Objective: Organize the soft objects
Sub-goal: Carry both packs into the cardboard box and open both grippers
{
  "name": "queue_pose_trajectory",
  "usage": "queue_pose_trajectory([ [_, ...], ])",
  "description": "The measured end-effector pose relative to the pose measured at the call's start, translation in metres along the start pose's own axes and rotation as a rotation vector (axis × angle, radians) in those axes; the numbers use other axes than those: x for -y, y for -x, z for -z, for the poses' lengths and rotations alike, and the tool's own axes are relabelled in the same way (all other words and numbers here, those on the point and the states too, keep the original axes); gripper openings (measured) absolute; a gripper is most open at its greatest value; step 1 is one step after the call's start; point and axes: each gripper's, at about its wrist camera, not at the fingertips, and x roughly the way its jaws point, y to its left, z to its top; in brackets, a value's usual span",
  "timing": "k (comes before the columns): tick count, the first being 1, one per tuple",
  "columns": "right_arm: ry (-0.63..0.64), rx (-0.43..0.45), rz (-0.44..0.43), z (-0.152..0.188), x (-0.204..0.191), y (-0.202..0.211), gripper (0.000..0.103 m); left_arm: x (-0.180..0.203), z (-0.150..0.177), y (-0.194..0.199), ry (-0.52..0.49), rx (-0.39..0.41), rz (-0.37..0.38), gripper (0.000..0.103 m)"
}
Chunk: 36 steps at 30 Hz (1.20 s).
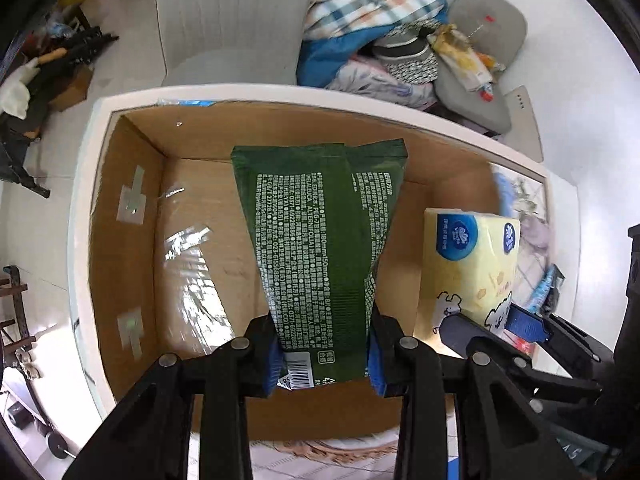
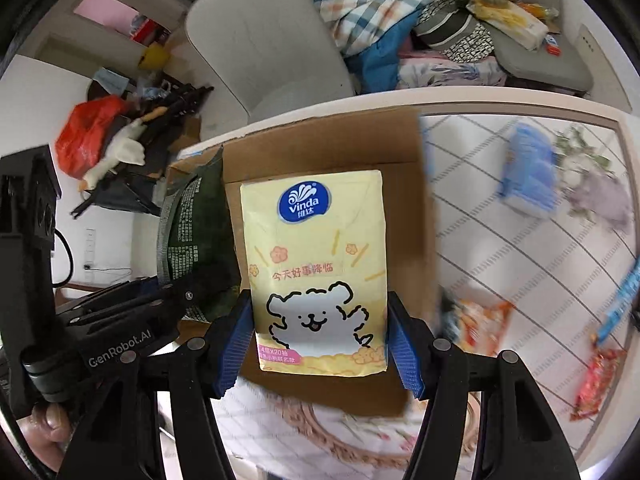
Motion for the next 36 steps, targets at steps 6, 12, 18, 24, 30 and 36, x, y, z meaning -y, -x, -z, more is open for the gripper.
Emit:
queue_pose_trajectory([
  [6,0.014,-0.029,0.080,-0.023,-0.011,-0.058,0.065,-0.016,-0.027,-0.040,-0.009,-0.068,0.028,0.031],
  [12,0.026,-0.052,0.098,-0.041,-0.005,-0.089,0.066,-0.016,-0.038,-0.060,-0.026,-0.099,0.009,0.033],
  [18,0.023,-0.052,0.117,-0.047,-0.001,-0.100,0.076,-0.022,-0.037,-0.062,-0.018,-0.086,-0.048,0.061],
  [24,0.000,-0.031,0.145,-0.045,0.001,-0.088,0.081,-0.033,-0.030,-0.040,-0.014,-0.026,-0.096,0.089],
  [30,0.014,-0.005,0.245,-0.028,-0.008,-0.064,0.093,-0.042,-0.015,0.001,-0.018,0.068,-0.132,0.098],
  [36,0.039,0.022,0.315,-0.001,-0.022,-0.044,0.102,-0.037,0.009,0.033,-0.043,0.156,-0.180,0.103],
])
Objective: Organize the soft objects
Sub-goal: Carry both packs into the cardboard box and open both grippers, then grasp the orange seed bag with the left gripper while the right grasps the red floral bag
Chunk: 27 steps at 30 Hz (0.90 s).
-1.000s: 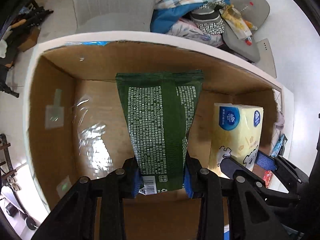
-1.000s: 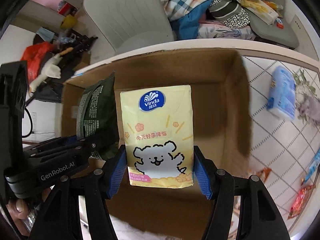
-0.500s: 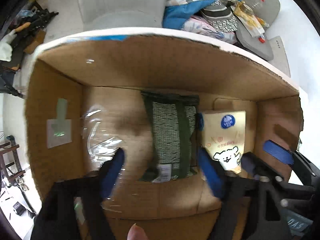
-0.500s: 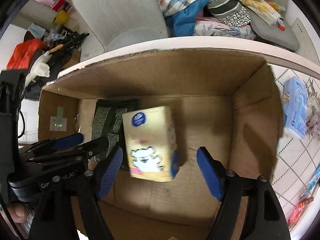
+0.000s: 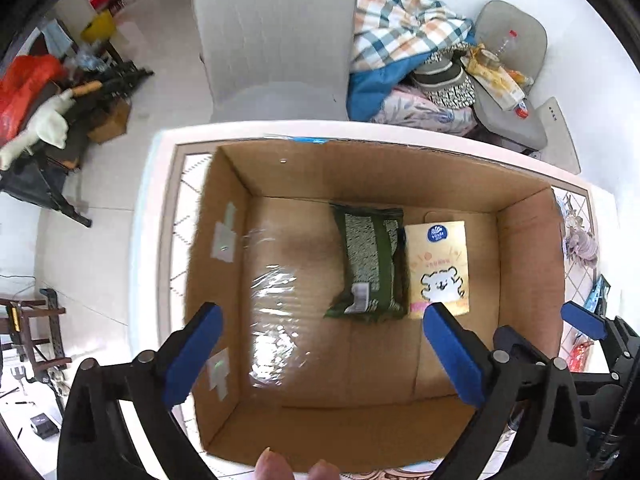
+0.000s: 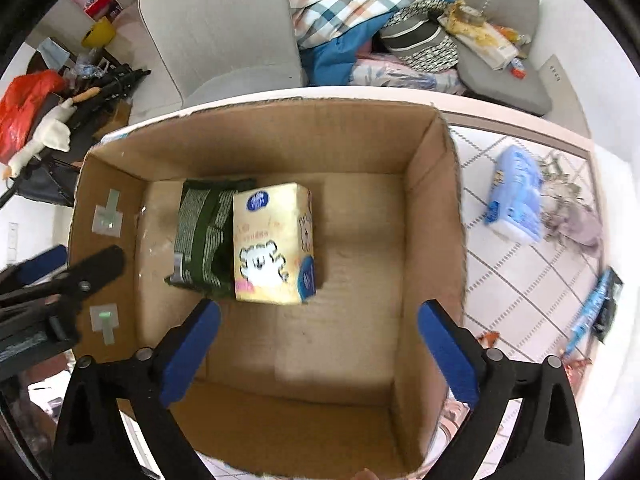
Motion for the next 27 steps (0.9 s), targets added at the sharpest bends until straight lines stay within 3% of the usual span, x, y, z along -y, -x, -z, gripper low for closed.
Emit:
queue_pose_trajectory([
  [14,0.024,0.098,0.023,0.071,-0.009,0.072,0.103,-0.003,0.068,0.067,0.010,0.099,-0.011,0.103],
  [22,0.014,0.130,-0.047,0.118,-0.005,0.111,0.103,0.001,0.100,0.102,0.020,0.123,0.007,0.103],
  [27,-0.002,0.138,-0.109,0.134,0.011,0.130,0.103,0.024,0.106,0.127,0.003,0.147,0.025,0.103],
])
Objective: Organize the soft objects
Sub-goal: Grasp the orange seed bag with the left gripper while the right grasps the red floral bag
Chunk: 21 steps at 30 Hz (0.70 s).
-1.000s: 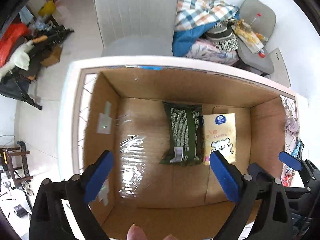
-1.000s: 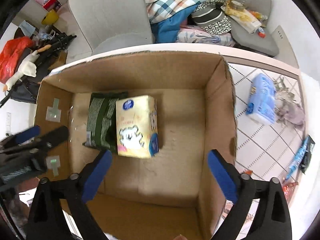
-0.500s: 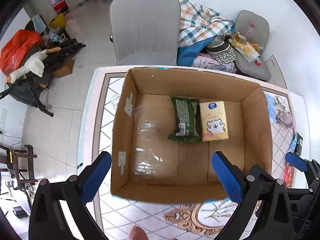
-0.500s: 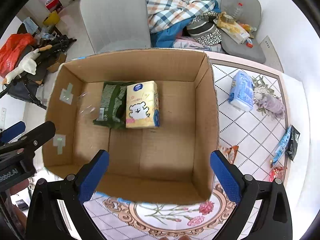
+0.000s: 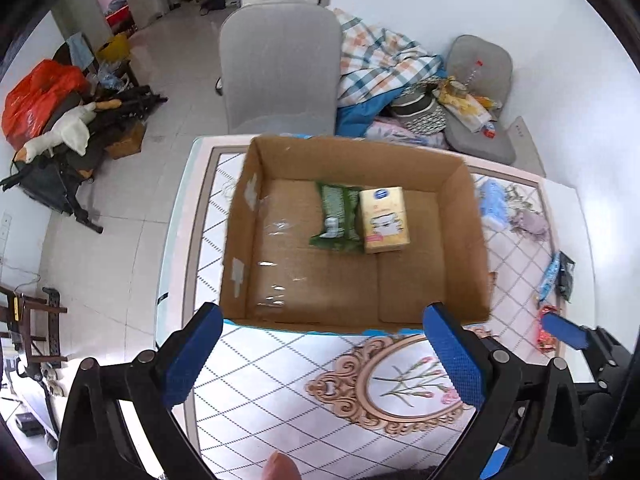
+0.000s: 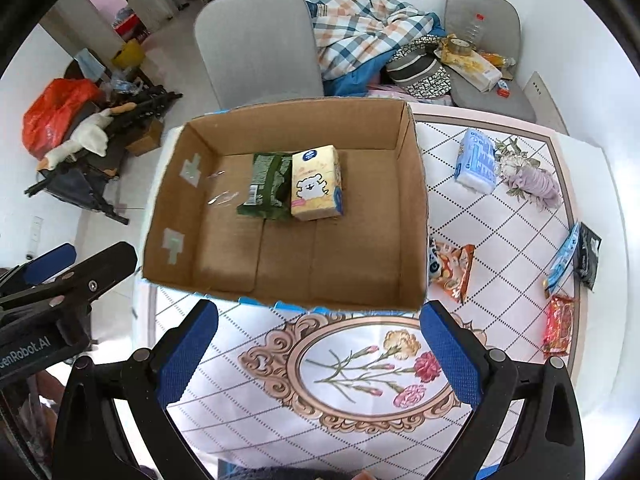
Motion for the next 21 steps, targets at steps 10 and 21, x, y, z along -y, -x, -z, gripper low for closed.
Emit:
queue_pose_trajectory([
  [10,-0.245,0.043,0.022,0.007,0.161,0.042,0.103,0.149,-0.017,-0.008,-0.201,-0.012,0.041,0.103],
  [21,-0.511,-0.183,0.148,0.055,0.404,-0.032,0.103,0.313,-0.008,-0.160,-0.403,-0.313,-0.060,0.103],
])
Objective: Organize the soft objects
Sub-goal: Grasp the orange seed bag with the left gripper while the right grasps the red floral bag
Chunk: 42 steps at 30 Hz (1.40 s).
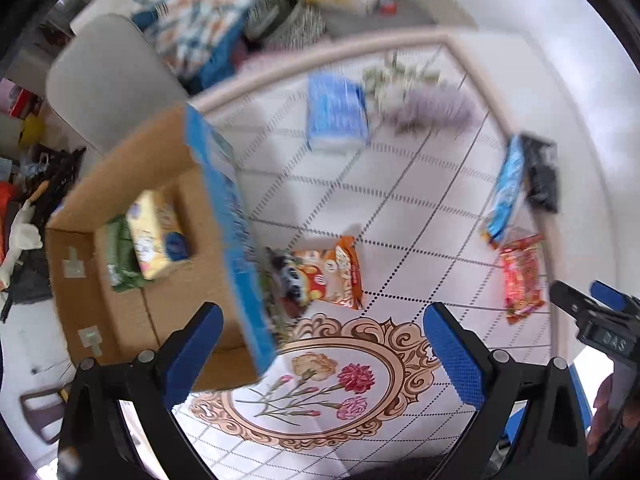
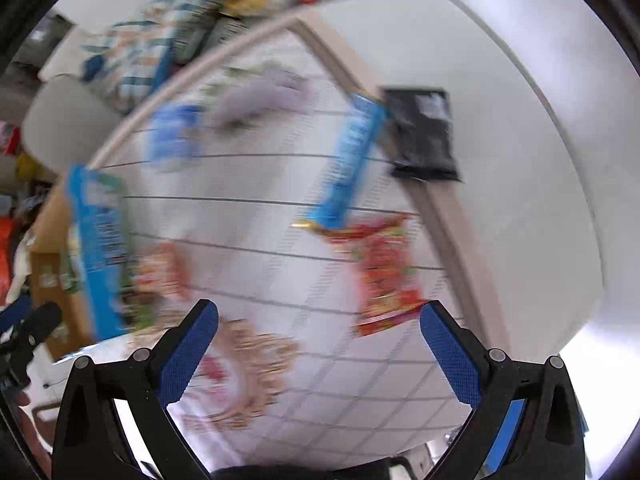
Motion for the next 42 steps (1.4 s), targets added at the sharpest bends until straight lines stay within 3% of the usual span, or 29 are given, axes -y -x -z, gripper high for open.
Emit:
queue_pose_trajectory([
  [2,-0.006,-0.050,0.013,-0.003,0.016,-0.025,0.103,0.014,-0.012,-0.025,-0.037,-0.064,-0.036,0.103],
  [5,-0.012,-0.129,0.009,-0.008,0.033,-0.063,0.103,0.032,-0.023,-0.057,-0.163,-0.134,-0.158,0.103],
  [11,0.014,-0.220,-0.002,-0.013,0.040,-0.105,0.102,0.061,-0.027,-0.110,-0.546,-0.255,-0.368,0.103],
  [16,0.062,-0.229,-0.013,-0.013,0.032,-0.109,0.102,0.074,-0.006,-0.134,-0.827,-0.346,-0.434,0.103],
  [19,0.083,-0.246,-0.011,-0.010,0.028,-0.113,0.102,0.075,0.007,-0.147,-0.893,-0.424,-0.433,0.103],
  [22,0.097,-0.258,-0.007,-0.017,0.023,-0.122,0.102,0.077,0.012,-0.159,-0.931,-0.453,-0.463,0.100],
  [23,0.100,-0.262,-0.008,-0.017,0.022,-0.124,0.102,0.077,0.013,-0.162,-0.925,-0.463,-0.458,0.088],
  [24,0.100,-0.264,-0.008,-0.016,0.020,-0.125,0.102,0.077,0.012,-0.163,-0.901,-0.477,-0.441,0.070],
  [25,0.098,-0.267,-0.009,-0.015,0.020,-0.128,0.102,0.076,0.011,-0.164,-0.868,-0.489,-0.416,0.064],
  [27,0.093,-0.266,-0.020,-0.014,0.020,-0.129,0.102,0.072,0.003,-0.162,-0.768,-0.492,-0.375,0.061],
  [30,0.076,-0.258,-0.027,-0.012,0.023,-0.128,0.088,0.058,-0.014,-0.155,-0.525,-0.485,-0.257,0.061],
  [32,0.060,-0.259,-0.039,-0.015,0.033,-0.129,0.078,0.046,-0.024,-0.148,-0.342,-0.459,-0.143,0.061],
  [35,0.032,-0.251,-0.042,-0.015,0.040,-0.131,0.069,0.022,-0.030,-0.140,-0.043,-0.433,0.071,0.061],
  [36,0.022,-0.249,-0.044,-0.015,0.042,-0.131,0.068,0.018,-0.029,-0.140,0.011,-0.432,0.115,0.061],
  [39,0.008,-0.250,-0.049,-0.018,0.047,-0.131,0.068,0.015,-0.022,-0.144,0.076,-0.434,0.182,0.061],
  [42,0.024,-0.254,-0.026,-0.021,0.047,-0.132,0.068,0.025,-0.009,-0.153,-0.011,-0.422,0.121,0.061],
])
